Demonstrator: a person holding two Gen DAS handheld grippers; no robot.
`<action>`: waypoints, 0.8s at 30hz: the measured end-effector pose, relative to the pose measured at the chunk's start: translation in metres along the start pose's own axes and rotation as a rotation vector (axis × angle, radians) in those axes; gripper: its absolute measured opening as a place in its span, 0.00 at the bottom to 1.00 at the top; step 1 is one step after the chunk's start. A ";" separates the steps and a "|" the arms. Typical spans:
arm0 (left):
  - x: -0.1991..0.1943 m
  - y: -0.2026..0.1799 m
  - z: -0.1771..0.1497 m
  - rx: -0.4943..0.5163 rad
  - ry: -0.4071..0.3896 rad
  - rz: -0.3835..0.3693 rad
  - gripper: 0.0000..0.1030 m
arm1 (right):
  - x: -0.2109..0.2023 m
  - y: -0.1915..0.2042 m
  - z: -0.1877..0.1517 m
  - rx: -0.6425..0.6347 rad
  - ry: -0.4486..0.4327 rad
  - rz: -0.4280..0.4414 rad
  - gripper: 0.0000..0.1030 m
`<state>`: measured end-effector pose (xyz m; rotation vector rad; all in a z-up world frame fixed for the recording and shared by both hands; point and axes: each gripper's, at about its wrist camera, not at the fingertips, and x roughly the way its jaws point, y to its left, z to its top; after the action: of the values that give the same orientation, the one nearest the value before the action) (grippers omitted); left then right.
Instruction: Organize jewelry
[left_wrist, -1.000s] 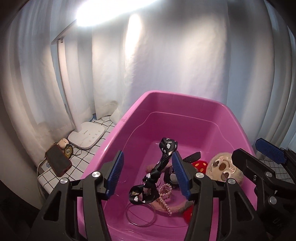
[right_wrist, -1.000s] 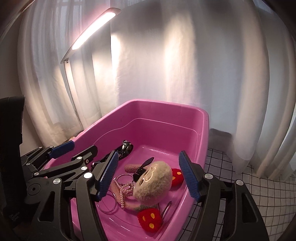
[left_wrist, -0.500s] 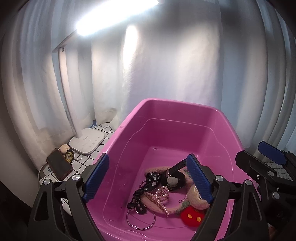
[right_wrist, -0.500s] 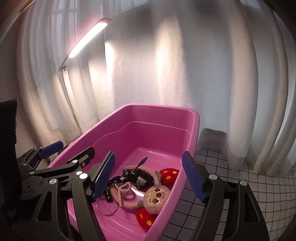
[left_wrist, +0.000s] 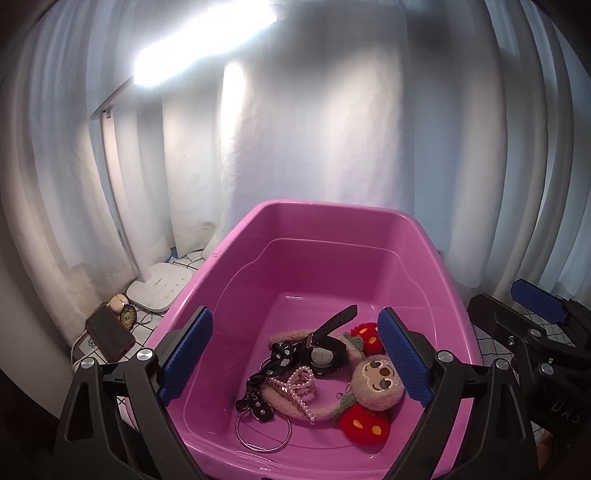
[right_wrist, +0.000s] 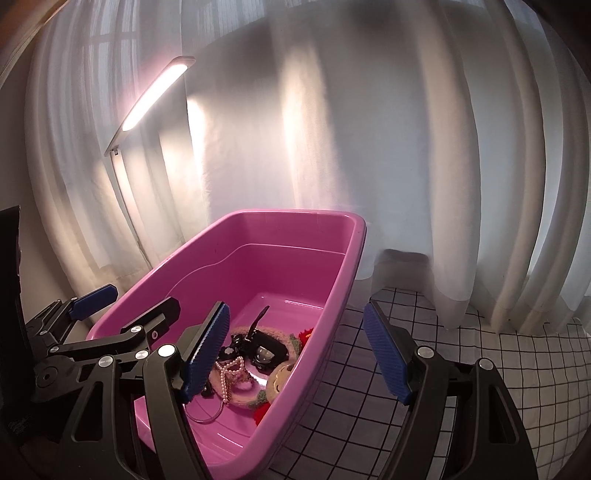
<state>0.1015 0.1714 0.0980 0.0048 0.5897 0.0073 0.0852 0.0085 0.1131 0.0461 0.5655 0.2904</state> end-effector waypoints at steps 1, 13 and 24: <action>-0.001 -0.001 0.000 0.000 0.000 -0.002 0.87 | -0.001 -0.001 0.000 0.005 -0.003 -0.002 0.70; -0.005 -0.008 -0.003 -0.002 0.003 0.004 0.88 | -0.009 -0.013 -0.004 0.024 -0.020 -0.039 0.70; -0.005 -0.011 -0.004 -0.020 0.017 0.042 0.94 | -0.014 -0.020 -0.011 0.033 -0.011 -0.059 0.70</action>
<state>0.0947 0.1608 0.0972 -0.0020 0.6063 0.0544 0.0729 -0.0151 0.1088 0.0630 0.5600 0.2229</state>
